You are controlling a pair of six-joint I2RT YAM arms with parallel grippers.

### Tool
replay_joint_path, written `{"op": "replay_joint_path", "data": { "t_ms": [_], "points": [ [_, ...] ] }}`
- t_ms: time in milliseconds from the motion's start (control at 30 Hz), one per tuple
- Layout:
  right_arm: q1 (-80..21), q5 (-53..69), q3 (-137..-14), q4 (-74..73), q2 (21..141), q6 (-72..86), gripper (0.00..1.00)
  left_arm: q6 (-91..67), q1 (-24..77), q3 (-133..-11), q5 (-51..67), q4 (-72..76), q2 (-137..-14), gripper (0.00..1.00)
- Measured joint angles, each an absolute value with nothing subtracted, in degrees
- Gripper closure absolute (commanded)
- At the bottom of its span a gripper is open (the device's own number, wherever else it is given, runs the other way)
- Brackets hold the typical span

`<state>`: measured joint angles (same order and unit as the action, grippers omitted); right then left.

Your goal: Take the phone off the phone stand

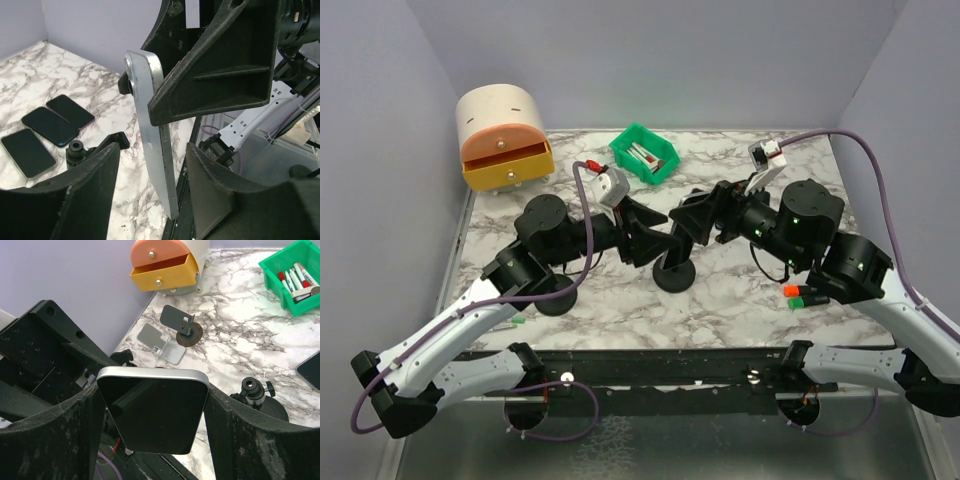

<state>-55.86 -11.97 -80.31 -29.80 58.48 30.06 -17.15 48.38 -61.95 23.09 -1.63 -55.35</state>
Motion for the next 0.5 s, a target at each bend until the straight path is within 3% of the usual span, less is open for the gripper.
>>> {"op": "replay_joint_path", "data": {
  "t_ms": [100, 400, 500],
  "points": [
    [-55.9, -12.0, -80.6, -29.8, 59.4, 30.5, 1.00, -17.1, 48.4, -63.4, 23.1, -3.6, -56.2, 0.57],
    [-55.9, -13.1, -83.6, -30.4, 61.8, 32.1, 1.00, -15.8, 48.8, -68.5, 21.5, -10.5, -58.5, 0.69],
    [-55.9, -13.9, -84.5, -31.0, 62.2, 32.7, 1.00, -15.2, 48.9, -69.1, 20.8, -12.1, -58.5, 0.83]
  ]
}}
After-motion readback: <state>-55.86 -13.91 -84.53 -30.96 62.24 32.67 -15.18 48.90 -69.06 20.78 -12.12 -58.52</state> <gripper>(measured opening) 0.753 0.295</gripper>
